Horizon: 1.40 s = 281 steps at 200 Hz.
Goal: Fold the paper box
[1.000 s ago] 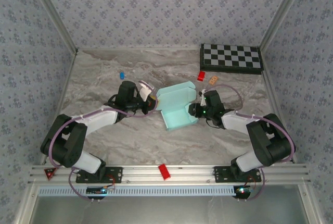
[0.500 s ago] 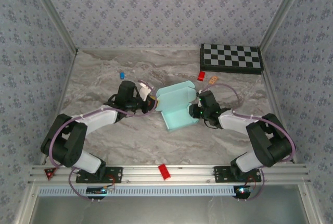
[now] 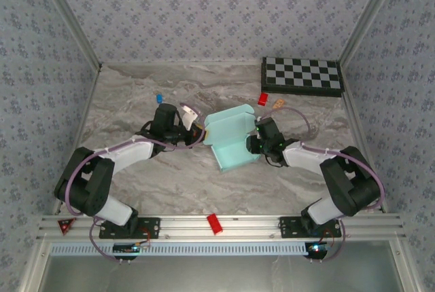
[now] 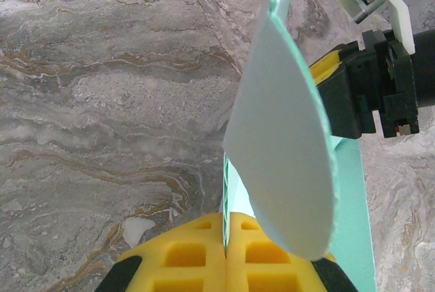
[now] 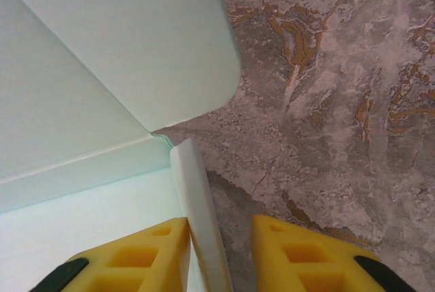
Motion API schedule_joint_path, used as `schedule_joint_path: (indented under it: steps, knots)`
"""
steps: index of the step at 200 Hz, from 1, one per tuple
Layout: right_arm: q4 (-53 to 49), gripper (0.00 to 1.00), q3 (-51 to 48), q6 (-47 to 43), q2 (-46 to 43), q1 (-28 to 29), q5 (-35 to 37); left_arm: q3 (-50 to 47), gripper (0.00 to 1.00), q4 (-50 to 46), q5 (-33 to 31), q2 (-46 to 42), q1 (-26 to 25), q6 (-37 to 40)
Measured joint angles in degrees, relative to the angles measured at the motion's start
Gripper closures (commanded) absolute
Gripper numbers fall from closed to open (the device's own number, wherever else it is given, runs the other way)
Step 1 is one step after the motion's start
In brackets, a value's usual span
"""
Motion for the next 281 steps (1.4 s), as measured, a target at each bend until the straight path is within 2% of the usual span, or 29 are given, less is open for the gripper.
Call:
schedule_joint_path:
  steps: [69, 137, 148, 194, 262, 281]
  knots:
    - [-1.2, 0.62, 0.6, -1.1, 1.0, 0.2, 0.2, 0.9, 1.00, -1.0, 0.0, 0.3, 0.2, 0.0]
    - [-2.7, 0.82, 1.6, -1.7, 1.5, 0.9, 0.9, 1.6, 1.00, -2.1, 0.9, 0.7, 0.3, 0.3]
    - [-3.0, 0.82, 1.8, -1.7, 1.7, 1.1, 0.9, 1.6, 1.00, -2.1, 0.9, 0.7, 0.3, 0.3]
    - [-4.5, 0.70, 3.2, -1.6, 3.1, 1.3, 2.5, 2.3, 1.00, -2.3, 1.6, 1.3, 0.5, 0.4]
    - [-5.2, 0.71, 3.2, -1.5, 4.0, 1.3, 2.9, 2.8, 1.00, -2.6, 2.8, 2.0, 0.6, 0.5]
    - [-5.7, 0.75, 3.7, -1.5, 4.2, 1.4, 3.2, 2.9, 1.00, -2.7, 2.8, 2.1, 0.6, 0.5]
